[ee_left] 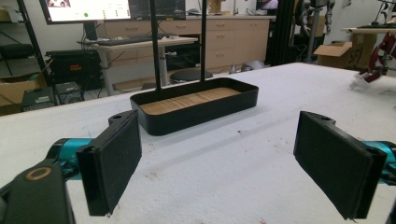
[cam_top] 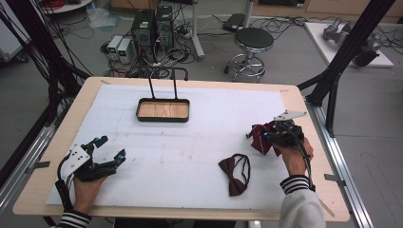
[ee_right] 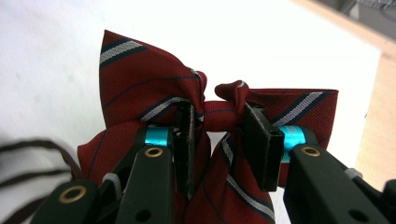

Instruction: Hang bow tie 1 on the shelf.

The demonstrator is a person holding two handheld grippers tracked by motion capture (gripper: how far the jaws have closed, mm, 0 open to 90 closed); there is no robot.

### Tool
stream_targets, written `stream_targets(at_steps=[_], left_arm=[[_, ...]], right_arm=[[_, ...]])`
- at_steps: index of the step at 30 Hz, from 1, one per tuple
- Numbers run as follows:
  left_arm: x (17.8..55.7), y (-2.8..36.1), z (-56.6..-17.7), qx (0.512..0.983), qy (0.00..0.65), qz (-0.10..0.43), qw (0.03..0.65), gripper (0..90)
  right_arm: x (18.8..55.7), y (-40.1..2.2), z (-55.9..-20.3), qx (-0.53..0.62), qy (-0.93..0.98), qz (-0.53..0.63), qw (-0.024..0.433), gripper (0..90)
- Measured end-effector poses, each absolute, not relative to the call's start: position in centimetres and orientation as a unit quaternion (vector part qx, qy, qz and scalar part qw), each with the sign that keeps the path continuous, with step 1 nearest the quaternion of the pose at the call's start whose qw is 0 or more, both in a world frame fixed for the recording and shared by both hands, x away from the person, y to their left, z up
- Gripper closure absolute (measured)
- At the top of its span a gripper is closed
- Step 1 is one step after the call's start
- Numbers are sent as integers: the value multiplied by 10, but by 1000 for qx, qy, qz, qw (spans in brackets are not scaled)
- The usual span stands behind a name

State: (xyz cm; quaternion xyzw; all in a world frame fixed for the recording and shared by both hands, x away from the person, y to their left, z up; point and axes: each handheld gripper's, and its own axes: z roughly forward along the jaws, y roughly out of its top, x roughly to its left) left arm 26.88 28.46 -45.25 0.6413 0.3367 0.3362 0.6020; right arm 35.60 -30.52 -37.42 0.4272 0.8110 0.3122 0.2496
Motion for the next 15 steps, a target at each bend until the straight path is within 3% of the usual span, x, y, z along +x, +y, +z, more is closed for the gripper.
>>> stream_targets(at_steps=[5, 15], left_arm=[[269, 285, -453, 641, 336, 336, 602, 155], [269, 285, -452, 642, 336, 336, 602, 155]], right_arm=[[353, -307, -367, 422, 785, 371, 259, 663], [348, -302, -357, 401, 740, 488, 230, 662]])
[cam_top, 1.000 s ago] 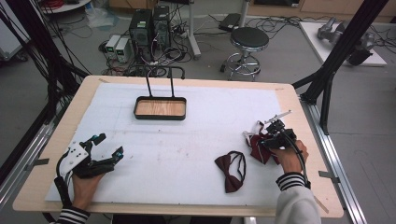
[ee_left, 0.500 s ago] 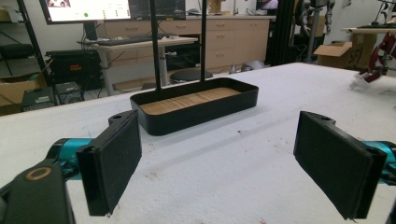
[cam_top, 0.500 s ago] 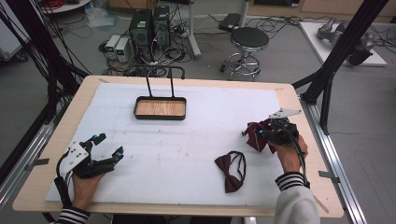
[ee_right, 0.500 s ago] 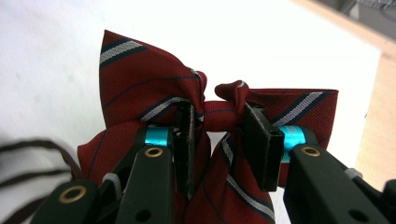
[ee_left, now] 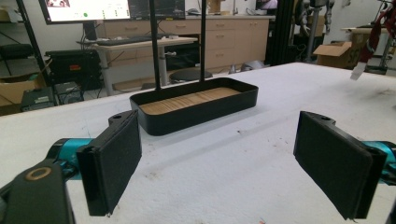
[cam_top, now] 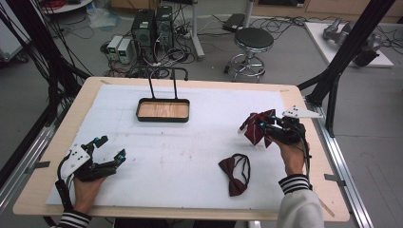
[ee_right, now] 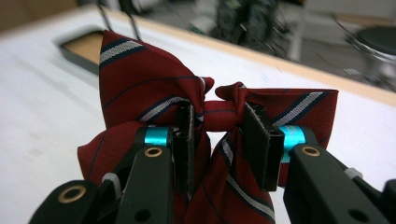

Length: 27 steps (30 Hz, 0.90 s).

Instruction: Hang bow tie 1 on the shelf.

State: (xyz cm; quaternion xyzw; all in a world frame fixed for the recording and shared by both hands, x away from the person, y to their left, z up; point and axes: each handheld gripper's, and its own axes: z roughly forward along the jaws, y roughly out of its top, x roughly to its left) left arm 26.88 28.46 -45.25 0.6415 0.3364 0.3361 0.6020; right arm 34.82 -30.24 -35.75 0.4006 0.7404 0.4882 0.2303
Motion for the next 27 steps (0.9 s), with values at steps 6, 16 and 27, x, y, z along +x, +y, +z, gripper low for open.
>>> stream_targets(at_steps=[6, 16, 27], left_arm=[[269, 285, -452, 642, 336, 336, 602, 155], [269, 285, -452, 641, 337, 335, 603, 155], [269, 285, -452, 640, 338, 334, 603, 155]], right_arm=[[343, -289, -348, 379, 712, 544, 229, 662], [346, -265, -330, 357, 694, 584, 224, 663], [366, -235, -307, 332, 703, 591, 215, 662]])
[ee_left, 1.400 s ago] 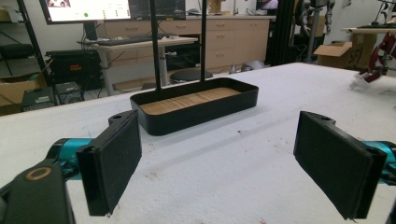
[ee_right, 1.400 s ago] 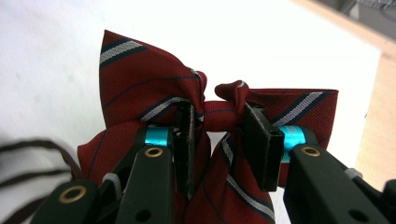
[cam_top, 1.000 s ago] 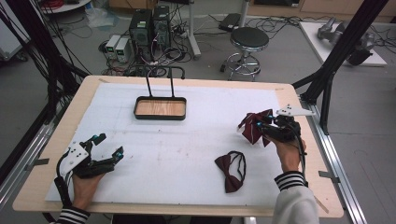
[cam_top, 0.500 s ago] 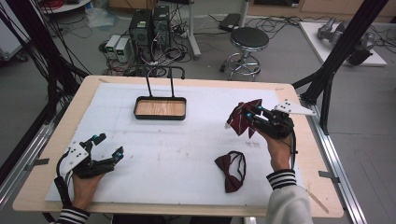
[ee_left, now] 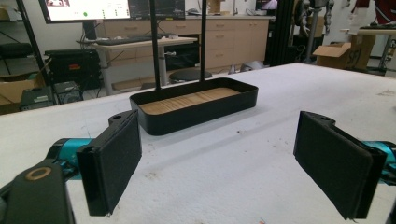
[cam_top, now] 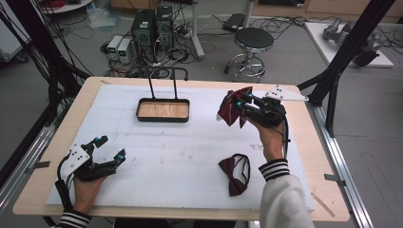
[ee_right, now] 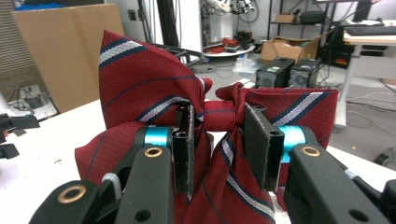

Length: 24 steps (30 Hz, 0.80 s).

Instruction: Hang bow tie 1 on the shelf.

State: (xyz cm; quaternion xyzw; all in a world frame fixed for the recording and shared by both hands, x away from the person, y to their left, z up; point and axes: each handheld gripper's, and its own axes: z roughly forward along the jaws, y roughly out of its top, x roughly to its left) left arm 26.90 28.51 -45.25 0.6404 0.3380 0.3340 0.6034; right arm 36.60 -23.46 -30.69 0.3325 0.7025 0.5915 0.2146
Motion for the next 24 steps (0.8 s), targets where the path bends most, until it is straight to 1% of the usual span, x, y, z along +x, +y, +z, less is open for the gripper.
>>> stream_targets(at_steps=[7, 10, 24], left_arm=[[269, 285, -452, 640, 338, 333, 604, 155], [269, 285, -452, 641, 338, 333, 604, 155], [270, 285, -452, 642, 340, 330, 603, 155]], right_arm=[[381, -208, -299, 318, 715, 586, 209, 662], [386, -200, -298, 313, 720, 581, 213, 662], [413, -161, -288, 305, 727, 581, 203, 662]])
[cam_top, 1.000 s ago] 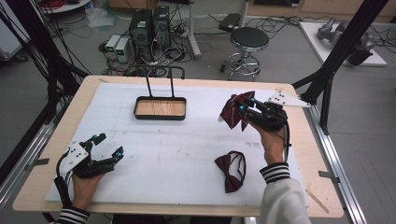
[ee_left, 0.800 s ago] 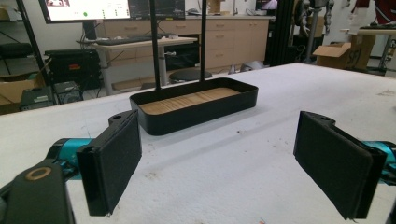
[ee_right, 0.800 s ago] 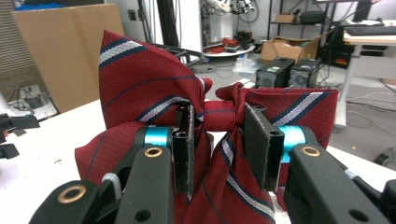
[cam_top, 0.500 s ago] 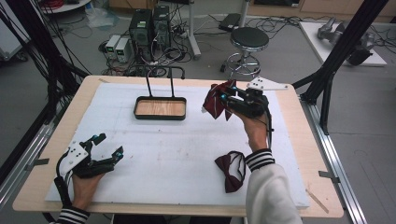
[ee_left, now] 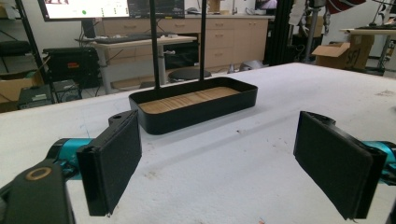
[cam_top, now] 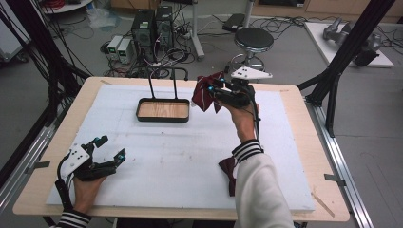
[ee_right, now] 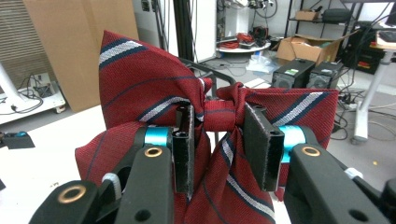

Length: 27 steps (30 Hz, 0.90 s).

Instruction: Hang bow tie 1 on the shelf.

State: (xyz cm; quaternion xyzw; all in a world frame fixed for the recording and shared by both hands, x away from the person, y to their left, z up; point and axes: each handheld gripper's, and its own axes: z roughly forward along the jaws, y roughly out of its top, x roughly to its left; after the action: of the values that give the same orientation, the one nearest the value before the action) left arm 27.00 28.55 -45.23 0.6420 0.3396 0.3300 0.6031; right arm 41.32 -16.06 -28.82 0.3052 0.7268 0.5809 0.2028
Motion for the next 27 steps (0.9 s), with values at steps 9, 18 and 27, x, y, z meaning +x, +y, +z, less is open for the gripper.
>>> stream_targets(at_steps=[9, 18, 27], left_arm=[[270, 286, -452, 639, 342, 328, 606, 156], [271, 286, -452, 637, 344, 327, 607, 155], [271, 287, -453, 636, 346, 326, 608, 155]], right_arm=[[432, -138, -282, 303, 729, 581, 197, 662], [444, -126, -285, 308, 735, 573, 191, 662], [454, -114, -285, 312, 738, 567, 192, 662]])
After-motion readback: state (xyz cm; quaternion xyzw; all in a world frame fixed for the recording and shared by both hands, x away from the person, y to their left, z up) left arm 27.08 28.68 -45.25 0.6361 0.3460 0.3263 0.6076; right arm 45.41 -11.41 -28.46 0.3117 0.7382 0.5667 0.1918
